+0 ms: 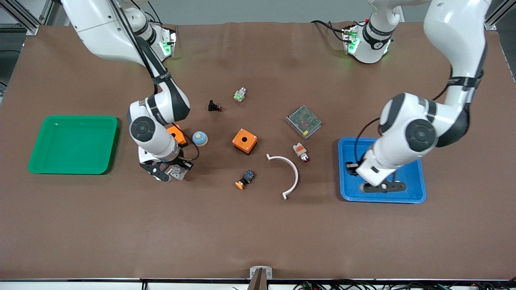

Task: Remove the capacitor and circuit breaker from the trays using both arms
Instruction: 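Carry the capacitor and the breaker out of the trays toward the white clips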

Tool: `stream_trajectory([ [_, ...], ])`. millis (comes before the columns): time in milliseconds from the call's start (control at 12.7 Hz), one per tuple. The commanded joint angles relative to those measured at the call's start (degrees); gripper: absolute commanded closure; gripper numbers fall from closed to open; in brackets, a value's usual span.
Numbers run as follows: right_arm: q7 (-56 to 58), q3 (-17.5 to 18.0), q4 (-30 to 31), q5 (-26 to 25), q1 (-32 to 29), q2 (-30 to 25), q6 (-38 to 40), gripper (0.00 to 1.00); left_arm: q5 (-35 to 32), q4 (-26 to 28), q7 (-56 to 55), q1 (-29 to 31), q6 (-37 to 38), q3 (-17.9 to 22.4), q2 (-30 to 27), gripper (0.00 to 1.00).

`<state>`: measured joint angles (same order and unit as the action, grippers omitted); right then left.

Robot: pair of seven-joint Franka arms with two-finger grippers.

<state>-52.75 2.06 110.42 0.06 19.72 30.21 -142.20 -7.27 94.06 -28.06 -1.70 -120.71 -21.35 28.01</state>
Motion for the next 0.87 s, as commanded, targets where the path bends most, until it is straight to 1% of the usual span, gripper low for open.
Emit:
stream_trajectory([
  [0,-0.87,-0.65,-4.06,-0.05,0.32,2.31,1.31,0.67,-0.82,-2.48,-9.60,-6.71,1.26,0.17,2.74,1.00],
  [79,-0.69,-0.74,-4.42,-0.14,0.06,2.31,1.84,0.56,-0.73,-2.83,-13.39,-9.52,1.09,0.26,4.14,1.00],
  [158,-0.77,-0.83,-4.86,-0.23,0.06,2.22,2.10,0.36,-0.82,-4.05,-16.99,-11.90,0.74,0.52,5.81,1.00],
  [237,-0.78,-1.00,-5.56,-0.32,-0.20,2.22,2.10,0.28,-0.91,-4.93,-19.55,-13.49,-0.05,0.70,7.30,1.00],
  [316,-0.78,-1.18,-6.43,-0.32,-0.73,2.13,2.63,0.28,-0.99,-6.33,-21.67,-14.98,-2.14,0.87,9.15,1.00],
  [395,-0.60,-2.14,-8.18,-0.49,-1.60,1.96,5.33,0.28,-1.52,-7.91,-23.34,-16.56,-4.86,1.40,11.25,1.00],
  [474,-0.25,-3.45,-11.42,-0.67,-2.14,1.96,9.97,0.25,-3.52,-9.41,-23.62,-18.23,-6.28,2.01,13.10,1.00],
  [553,0.36,-4.94,-15.63,-0.93,-2.92,1.87,15.93,0.08,-5.81,-11.34,-23.71,-19.38,-6.99,3.23,15.47,1.00],
  [632,0.63,-5.91,-18.72,-1.20,-3.63,1.87,21.04,0.00,-7.05,-13.36,-23.71,-20.52,-8.13,3.94,17.93,1.00],
  [711,2.20,-6.53,-20.31,-2.33,-4.42,1.35,24.48,0.00,-7.32,-14.77,-23.71,-21.32,-10.32,4.65,19.78,1.00],
  [789,6.56,-6.71,-20.42,-3.65,-5.82,-0.05,26.60,0.00,-7.24,-14.96,-23.62,-21.50,-12.86,5.52,20.93,0.99],
])
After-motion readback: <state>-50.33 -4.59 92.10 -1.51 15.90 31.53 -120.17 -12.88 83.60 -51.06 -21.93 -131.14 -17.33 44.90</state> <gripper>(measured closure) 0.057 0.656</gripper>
